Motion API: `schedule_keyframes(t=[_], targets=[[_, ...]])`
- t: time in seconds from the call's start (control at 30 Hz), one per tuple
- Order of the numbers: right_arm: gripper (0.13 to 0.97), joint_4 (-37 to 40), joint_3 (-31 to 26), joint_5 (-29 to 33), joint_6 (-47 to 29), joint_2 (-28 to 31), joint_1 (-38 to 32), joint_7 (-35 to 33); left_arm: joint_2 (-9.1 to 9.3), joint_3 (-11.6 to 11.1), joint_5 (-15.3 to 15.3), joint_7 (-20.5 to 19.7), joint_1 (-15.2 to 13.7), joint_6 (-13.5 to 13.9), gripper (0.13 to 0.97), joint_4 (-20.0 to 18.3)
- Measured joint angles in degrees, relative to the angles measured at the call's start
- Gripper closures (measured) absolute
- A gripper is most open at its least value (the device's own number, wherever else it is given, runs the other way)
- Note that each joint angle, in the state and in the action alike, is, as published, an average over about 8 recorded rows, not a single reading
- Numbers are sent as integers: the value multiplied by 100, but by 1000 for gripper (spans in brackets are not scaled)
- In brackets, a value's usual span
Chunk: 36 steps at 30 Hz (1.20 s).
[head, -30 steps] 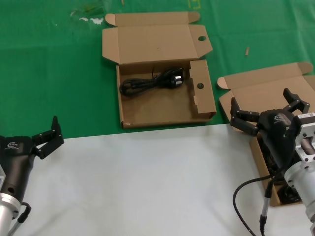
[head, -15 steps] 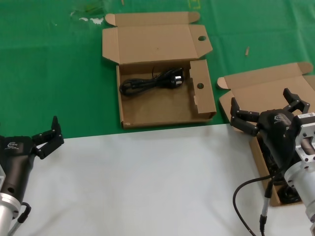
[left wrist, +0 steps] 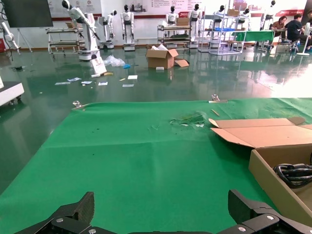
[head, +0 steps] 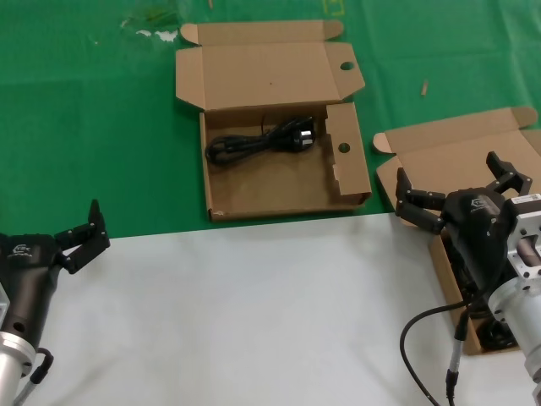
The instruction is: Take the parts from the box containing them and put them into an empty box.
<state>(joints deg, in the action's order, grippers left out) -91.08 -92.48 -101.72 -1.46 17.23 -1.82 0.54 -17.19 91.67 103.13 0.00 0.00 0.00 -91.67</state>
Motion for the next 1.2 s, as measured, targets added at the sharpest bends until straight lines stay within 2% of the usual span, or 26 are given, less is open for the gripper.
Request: schedule_keyframes(t=[1.2], targets=[[129, 0, 0, 0, 0, 0, 0, 0, 0, 0, 0, 0, 0, 0, 132, 0]])
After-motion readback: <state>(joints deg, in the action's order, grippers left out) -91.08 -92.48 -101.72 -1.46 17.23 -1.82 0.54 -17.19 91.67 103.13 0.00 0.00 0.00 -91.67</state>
